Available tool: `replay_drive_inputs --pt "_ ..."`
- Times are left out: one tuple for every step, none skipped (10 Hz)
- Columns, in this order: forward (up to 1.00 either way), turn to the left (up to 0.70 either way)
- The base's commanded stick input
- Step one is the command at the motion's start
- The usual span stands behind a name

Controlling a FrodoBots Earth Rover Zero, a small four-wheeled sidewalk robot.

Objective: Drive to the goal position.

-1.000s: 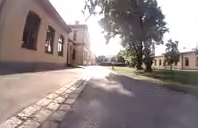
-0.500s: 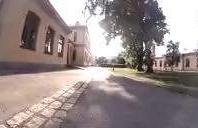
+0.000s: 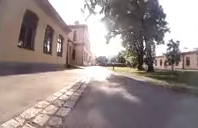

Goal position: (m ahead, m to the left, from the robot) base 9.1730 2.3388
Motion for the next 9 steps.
replay_drive_inputs --pt "0.44 0.02" --pt "0.44 0.02" --pt "0.44 0.02" --pt "0.44 0.02" --pt "0.44 0.02" --pt "0.44 0.02" --pt "0.44 0.02" --pt "0.44 0.02" --pt "0.44 0.02"
